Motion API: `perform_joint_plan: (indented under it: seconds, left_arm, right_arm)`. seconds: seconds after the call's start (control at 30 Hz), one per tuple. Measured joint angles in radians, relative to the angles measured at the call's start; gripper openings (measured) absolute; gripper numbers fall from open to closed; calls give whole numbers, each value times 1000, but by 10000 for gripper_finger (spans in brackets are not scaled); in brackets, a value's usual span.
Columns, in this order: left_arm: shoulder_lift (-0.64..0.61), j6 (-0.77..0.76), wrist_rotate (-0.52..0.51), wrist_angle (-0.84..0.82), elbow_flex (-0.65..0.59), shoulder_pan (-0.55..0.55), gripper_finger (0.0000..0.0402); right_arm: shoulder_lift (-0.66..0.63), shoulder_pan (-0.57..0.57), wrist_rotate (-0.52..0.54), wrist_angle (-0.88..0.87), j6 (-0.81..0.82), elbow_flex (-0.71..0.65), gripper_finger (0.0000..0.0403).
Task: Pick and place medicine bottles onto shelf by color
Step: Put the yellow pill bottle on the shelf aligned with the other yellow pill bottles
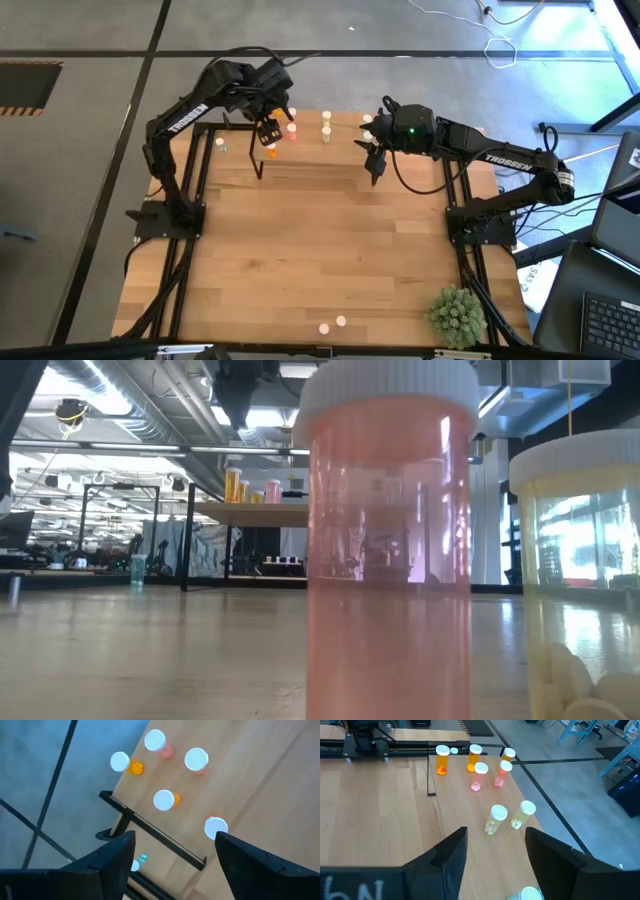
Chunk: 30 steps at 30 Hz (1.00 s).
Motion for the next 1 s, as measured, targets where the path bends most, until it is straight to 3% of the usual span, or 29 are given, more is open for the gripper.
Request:
perform_joint_plan:
  seconds: [0.17,0.33,0.53,0.77,1.0]
  left_arm:
    - [-72,-58,8,2,-106,0,269]
    - [-162,-130,86,1,-265,-25,269]
    - [-260,-226,126,2,-393,-112,269]
    - [-367,-388,109,2,-489,-211,269]
    - [-436,-524,37,2,-603,-210,269]
  right_arm:
    - [0,0,0,0,0,0,202]
    - [0,0,0,1,0,0,202]
    - [0,0,0,2,0,0,202]
    - [0,0,0,3,0,0,202]
    - [0,0,0,3,0,0,202]
